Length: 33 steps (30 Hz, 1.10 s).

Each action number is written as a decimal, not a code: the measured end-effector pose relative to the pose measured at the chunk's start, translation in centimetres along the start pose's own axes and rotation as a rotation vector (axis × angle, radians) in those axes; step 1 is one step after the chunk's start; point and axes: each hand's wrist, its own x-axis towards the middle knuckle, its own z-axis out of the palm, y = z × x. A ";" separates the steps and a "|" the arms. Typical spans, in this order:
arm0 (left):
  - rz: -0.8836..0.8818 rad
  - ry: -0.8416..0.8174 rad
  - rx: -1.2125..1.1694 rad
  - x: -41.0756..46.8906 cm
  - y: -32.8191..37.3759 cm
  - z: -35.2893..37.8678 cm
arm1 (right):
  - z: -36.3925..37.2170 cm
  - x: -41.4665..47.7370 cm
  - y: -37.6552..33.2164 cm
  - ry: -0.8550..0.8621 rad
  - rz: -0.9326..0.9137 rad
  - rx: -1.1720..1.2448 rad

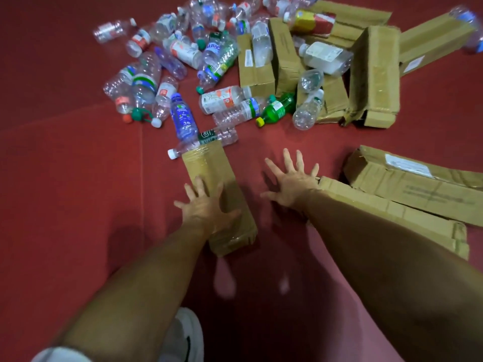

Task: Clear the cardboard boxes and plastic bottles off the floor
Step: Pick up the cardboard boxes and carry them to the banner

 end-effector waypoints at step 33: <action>0.296 -0.024 0.101 -1.0 12.5 3.1 | 4.2 -11.8 13.8 -0.046 0.329 0.078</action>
